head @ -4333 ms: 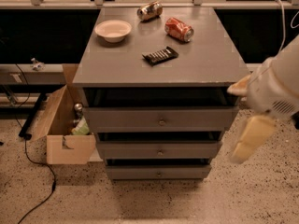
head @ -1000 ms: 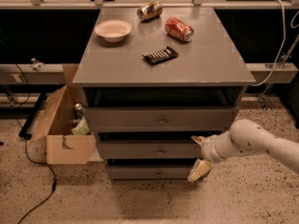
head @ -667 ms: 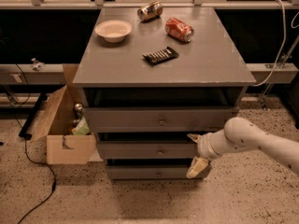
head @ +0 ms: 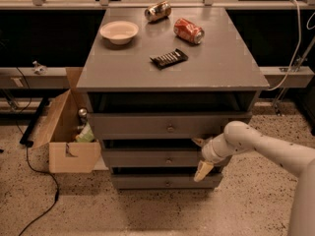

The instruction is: Open middle drawer

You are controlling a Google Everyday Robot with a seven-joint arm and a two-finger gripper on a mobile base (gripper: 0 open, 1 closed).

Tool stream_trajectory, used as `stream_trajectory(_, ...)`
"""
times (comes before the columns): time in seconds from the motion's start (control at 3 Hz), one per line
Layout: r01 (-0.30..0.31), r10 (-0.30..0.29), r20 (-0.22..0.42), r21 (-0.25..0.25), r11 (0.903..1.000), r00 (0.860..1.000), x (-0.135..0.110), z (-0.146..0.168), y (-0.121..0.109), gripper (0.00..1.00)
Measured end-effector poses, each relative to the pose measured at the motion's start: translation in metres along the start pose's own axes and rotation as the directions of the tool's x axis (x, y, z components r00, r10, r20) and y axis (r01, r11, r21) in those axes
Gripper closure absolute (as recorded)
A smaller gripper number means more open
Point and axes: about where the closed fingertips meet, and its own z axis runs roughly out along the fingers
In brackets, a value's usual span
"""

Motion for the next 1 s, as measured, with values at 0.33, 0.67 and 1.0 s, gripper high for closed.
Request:
stream_trajectory(0.33, -0.003, 0.003, -0.012, -0.015, 0.9999, 1.000, 0.019, 0.017, -0.013, 0.02)
stream_trajectory(0.67, -0.003, 0.003, -0.012, -0.015, 0.9999, 1.000, 0.019, 0.017, -0.012, 0.26)
stream_trajectory(1.0, -0.047, 0.047, 0.003, -0.022, 0.9987, 0.999, 0.039, 0.010, -0.002, 0.48)
